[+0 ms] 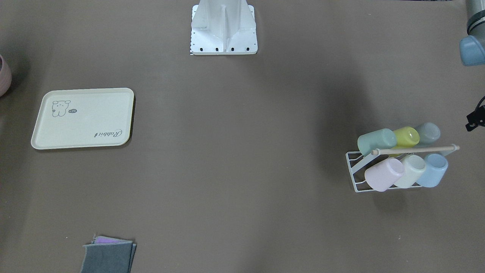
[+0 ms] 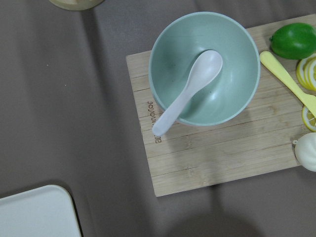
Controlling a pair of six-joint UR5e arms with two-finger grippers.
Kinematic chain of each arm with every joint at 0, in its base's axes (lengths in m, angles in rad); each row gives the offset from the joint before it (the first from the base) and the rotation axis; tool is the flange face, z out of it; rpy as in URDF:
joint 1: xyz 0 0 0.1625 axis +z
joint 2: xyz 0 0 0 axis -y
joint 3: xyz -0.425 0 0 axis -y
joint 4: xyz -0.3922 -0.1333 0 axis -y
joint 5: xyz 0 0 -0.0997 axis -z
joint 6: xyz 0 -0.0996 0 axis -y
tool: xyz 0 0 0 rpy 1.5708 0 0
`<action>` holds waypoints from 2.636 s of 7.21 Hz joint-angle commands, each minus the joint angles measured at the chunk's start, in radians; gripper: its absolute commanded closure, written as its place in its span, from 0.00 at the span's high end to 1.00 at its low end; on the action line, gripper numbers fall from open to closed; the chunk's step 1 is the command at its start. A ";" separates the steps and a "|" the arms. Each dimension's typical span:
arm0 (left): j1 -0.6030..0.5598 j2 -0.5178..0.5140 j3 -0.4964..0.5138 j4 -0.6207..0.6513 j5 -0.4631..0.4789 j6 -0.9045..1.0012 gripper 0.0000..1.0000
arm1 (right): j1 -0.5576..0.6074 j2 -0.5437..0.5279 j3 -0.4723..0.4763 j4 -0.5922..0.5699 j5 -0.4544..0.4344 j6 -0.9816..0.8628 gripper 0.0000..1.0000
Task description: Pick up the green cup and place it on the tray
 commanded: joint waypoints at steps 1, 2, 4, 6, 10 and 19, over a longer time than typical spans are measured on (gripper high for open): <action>0.011 -0.001 -0.040 0.004 -0.010 0.001 0.99 | 0.001 -0.001 0.003 0.000 -0.001 0.000 1.00; 0.014 0.003 -0.100 0.008 -0.004 -0.003 0.99 | 0.001 -0.001 0.005 0.000 -0.001 0.000 1.00; 0.048 0.005 -0.207 0.092 -0.004 0.003 0.99 | 0.001 -0.001 0.005 0.000 -0.001 0.002 1.00; 0.078 0.002 -0.328 0.163 0.004 0.012 0.99 | -0.002 -0.001 -0.003 0.000 -0.001 0.000 1.00; 0.287 -0.009 -0.417 -0.004 0.101 0.073 0.99 | -0.026 -0.004 0.005 0.023 0.007 0.003 1.00; 0.514 -0.018 -0.491 -0.157 0.682 0.916 0.99 | -0.380 -0.045 -0.115 0.692 0.126 0.784 1.00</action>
